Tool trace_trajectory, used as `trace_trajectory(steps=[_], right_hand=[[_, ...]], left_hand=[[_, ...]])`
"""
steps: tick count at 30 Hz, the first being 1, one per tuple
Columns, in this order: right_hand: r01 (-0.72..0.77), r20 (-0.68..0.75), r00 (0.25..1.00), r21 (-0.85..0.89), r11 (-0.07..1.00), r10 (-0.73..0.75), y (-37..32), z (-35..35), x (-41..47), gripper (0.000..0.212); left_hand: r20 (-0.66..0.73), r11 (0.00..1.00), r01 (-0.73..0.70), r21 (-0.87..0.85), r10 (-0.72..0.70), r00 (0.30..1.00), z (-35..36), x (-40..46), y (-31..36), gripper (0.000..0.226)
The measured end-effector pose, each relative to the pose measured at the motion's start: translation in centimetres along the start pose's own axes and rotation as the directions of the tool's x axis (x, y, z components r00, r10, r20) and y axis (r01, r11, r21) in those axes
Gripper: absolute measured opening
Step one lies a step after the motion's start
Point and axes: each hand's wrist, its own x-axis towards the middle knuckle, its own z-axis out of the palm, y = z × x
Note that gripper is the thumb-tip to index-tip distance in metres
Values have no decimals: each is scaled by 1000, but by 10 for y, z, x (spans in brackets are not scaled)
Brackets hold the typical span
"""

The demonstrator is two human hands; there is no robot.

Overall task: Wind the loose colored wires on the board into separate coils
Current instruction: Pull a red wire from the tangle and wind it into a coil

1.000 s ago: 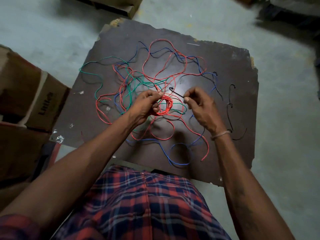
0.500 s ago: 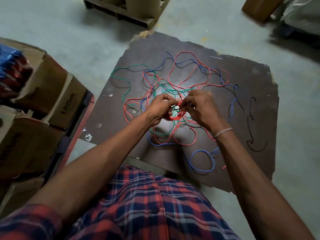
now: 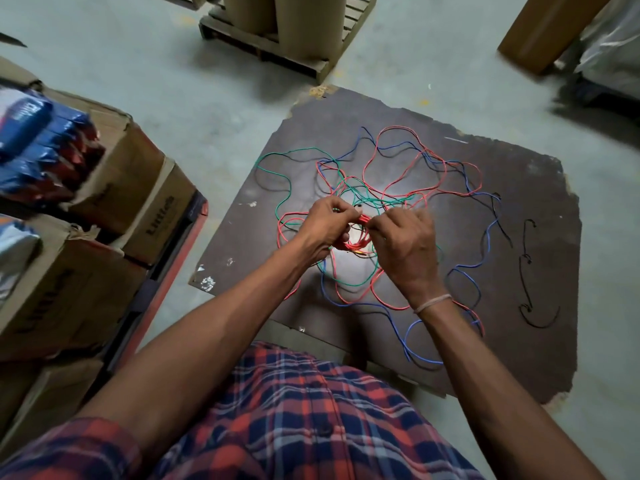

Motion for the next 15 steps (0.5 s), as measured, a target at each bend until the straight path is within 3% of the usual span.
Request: trace_trajectory(steps=[3, 5, 7, 10, 15], right_hand=[[-14, 114, 994, 100, 995, 2, -7, -2, 11, 5], [-41, 221, 975, 156, 987, 6, -11, -8, 19, 11], [-56, 294, 956, 175, 983, 2, -14, -15, 28, 18], [-81, 313, 949, 174, 981, 23, -19, -24, 39, 18], [-279, 365, 918, 325, 904, 152, -27, -36, 56, 21]], left_hand=[[-56, 996, -60, 61, 64, 996, -10, -2, 2, 21], [-61, 993, -82, 85, 88, 994, -18, -3, 4, 24], [-59, 991, -99, 87, 104, 993, -26, -3, 7, 14], [-78, 990, -114, 87, 121, 990, -34, -5, 9, 9], [-102, 985, -133, 106, 144, 984, -44, -11, 11, 2]])
